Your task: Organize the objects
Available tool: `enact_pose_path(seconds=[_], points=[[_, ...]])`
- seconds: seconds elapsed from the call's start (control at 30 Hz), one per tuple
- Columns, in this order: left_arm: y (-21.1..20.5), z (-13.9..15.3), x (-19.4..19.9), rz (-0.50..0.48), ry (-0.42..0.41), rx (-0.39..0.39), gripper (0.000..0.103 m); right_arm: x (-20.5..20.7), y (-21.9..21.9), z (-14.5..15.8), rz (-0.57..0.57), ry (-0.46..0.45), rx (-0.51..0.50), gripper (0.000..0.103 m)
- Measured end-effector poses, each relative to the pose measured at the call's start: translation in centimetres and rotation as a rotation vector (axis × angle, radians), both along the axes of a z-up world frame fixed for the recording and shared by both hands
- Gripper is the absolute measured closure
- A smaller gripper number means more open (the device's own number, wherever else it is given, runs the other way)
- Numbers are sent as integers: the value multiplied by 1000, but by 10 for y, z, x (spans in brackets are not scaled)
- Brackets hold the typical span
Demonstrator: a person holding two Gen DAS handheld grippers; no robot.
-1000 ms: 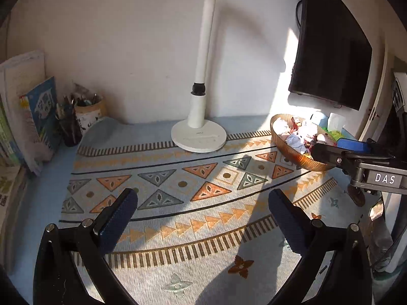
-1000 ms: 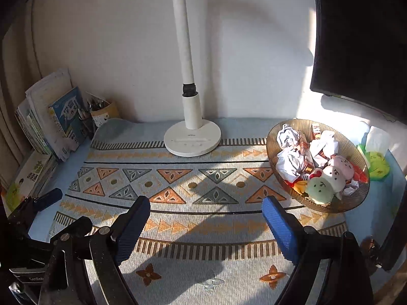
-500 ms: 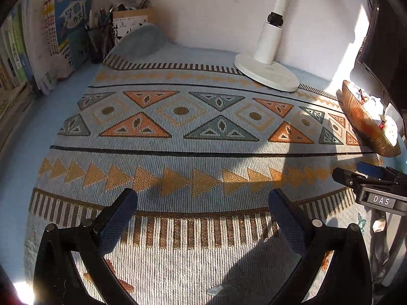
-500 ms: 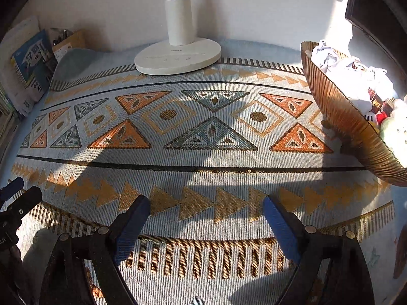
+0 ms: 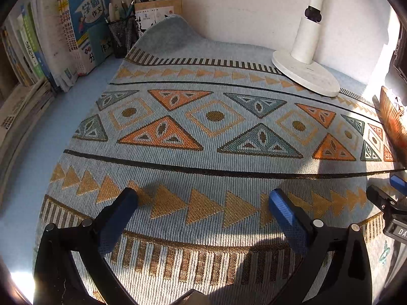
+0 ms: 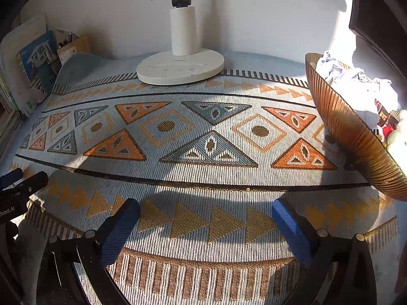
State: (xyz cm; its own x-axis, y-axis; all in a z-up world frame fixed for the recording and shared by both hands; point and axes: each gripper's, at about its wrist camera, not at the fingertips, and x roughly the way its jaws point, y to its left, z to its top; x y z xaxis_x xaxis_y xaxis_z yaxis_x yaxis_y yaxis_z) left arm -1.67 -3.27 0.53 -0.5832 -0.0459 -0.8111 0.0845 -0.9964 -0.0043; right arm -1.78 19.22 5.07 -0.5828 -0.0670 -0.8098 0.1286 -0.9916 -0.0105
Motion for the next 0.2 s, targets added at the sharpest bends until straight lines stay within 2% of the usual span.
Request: enact_pose_path(seconds=[0.2], points=[[2, 0, -2, -6, 0, -2, 0, 0, 0, 0, 0, 0, 1, 0]])
